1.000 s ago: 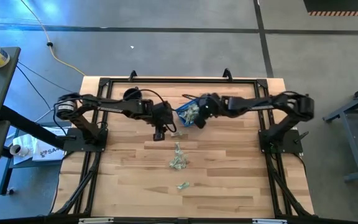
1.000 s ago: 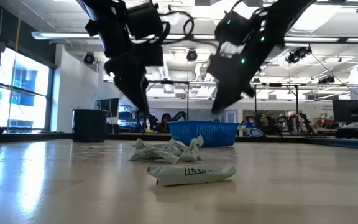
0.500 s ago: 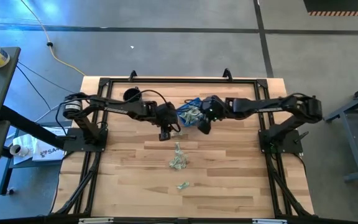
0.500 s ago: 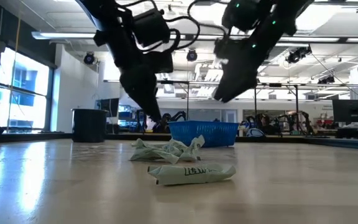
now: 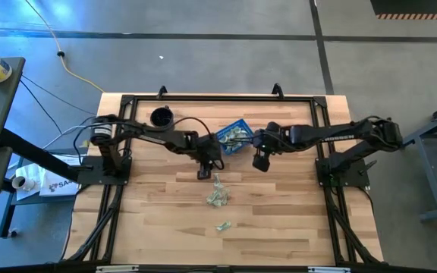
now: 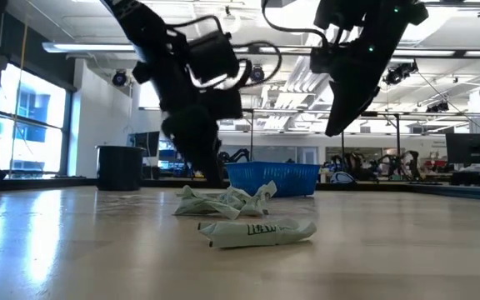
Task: Pick and place Stevia / Truvia into bins
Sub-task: Put the green stevia packet into the blue bin
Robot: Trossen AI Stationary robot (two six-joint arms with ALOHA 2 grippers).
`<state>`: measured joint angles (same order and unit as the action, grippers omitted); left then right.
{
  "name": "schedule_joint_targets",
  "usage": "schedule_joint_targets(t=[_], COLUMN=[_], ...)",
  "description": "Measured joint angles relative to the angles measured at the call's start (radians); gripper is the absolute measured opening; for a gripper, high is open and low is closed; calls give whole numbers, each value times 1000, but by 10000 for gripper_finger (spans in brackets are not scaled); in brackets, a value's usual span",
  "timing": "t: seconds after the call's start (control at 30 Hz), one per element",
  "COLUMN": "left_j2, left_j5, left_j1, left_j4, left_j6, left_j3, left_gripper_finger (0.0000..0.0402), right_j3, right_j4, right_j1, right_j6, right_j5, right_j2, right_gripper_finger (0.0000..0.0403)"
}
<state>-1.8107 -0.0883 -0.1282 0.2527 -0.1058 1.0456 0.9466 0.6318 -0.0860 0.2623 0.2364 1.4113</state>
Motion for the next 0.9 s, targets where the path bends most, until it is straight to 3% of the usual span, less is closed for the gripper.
schedule_joint_targets(t=[0.33,0.6,0.77,0.9], left_j2=[-51,13,129,108], left_j5=[64,204,202,173], left_j1=[-1,-17,-16,-68], left_j4=[-11,33,22,-50], left_j6=[1,-21,-31,-97], left_j3=[2,17,98,136], left_gripper_finger=[183,24,42,24], right_j3=[0,0,0,0], right_j4=[-8,-6,21,55], right_j1=[24,35,70,77], right_j6=[0,29,37,43], right_j5=[-3,23,124,163], right_j2=[0,-9,-52,-60], right_gripper_finger=[335,335,334,334])
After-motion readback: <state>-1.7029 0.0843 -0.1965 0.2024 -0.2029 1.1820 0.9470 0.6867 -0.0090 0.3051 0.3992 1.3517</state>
